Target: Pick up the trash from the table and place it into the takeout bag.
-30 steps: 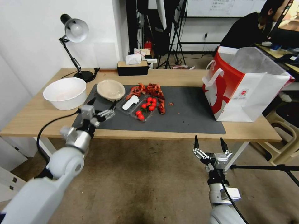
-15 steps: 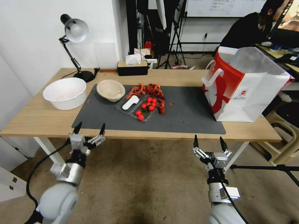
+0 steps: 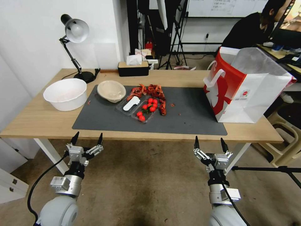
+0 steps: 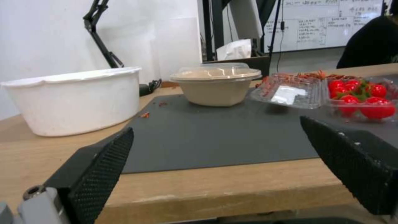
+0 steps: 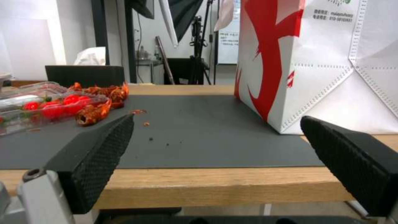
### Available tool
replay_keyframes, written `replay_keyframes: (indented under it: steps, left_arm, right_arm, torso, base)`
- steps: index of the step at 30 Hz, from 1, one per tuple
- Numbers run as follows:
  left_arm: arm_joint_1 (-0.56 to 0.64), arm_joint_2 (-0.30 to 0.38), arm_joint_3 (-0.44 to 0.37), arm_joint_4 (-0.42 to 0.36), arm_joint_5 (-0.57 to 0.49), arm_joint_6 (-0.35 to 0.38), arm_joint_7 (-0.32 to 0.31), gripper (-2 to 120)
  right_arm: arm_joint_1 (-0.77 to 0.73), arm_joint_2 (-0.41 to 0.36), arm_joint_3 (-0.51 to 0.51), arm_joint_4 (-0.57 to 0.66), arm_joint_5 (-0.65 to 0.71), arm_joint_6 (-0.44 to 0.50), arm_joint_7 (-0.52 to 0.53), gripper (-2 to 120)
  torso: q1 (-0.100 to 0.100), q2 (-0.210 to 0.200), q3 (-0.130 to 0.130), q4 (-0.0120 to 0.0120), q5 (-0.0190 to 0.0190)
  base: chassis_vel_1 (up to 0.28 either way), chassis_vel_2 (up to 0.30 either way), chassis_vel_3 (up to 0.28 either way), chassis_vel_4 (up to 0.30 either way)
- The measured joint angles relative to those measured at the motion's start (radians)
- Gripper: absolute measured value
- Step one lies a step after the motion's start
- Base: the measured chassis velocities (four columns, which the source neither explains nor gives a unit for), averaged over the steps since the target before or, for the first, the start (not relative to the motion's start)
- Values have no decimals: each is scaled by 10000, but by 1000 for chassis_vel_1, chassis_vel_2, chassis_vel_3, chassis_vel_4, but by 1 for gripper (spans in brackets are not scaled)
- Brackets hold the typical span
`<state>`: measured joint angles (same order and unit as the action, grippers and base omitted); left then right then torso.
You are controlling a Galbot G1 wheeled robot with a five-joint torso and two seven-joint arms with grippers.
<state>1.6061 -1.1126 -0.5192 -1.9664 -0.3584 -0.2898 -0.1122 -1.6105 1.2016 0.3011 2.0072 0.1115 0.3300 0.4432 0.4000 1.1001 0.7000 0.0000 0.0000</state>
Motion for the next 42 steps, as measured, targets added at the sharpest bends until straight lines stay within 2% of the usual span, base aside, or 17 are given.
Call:
replay_keyframes:
  steps: [8,18,21,25,28,29,32,42]
  left_arm:
    - [-499,149,228,153,358,86,11,100]
    - [-2289,826,978,747,774,589,118,100]
    - [-3205,1130,1326,1355,1012,617,269,100]
    - [-3685,1307,1530,1786,1226,606,407,100]
    - [-4465,1669,1871,2569,1545,538,703,100]
    - [-4465,1669,1871,2569,1545,538,703,100]
    - [-5393,2047,2236,3495,2074,271,1012,100]
    - [-7349,2328,3218,4800,2637,34,1220,100]
  right_arm:
    - [-8,12,0,-3,-9,-4,2,100]
    - [-23,43,6,27,-38,-36,2,100]
    - [-25,91,11,48,-66,-65,2,100]
    - [-29,131,11,56,-96,-82,2,100]
    - [-35,176,11,61,-139,-107,2,100]
    - [-35,176,11,61,-139,-107,2,100]
    - [-35,199,16,73,-165,-150,2,100]
    - [10,239,28,73,-180,-228,22,100]
  torso:
    - [0,-2,0,0,-1]
    - [0,-2,0,-2,-1]
    - [0,-2,0,0,-1]
    - [0,-2,1,-1,-1]
    - [0,-2,1,-1,-2]
    - [0,-2,1,-1,-2]
    - [1,-2,1,1,-2]
    - [0,-2,1,-1,0]
  base:
    - [0,0,0,0]
    - [0,0,0,0]
    - [0,0,0,0]
    - [0,0,0,0]
    - [0,0,0,0]
    - [0,0,0,0]
    - [0,0,0,0]
    - [0,0,0,0]
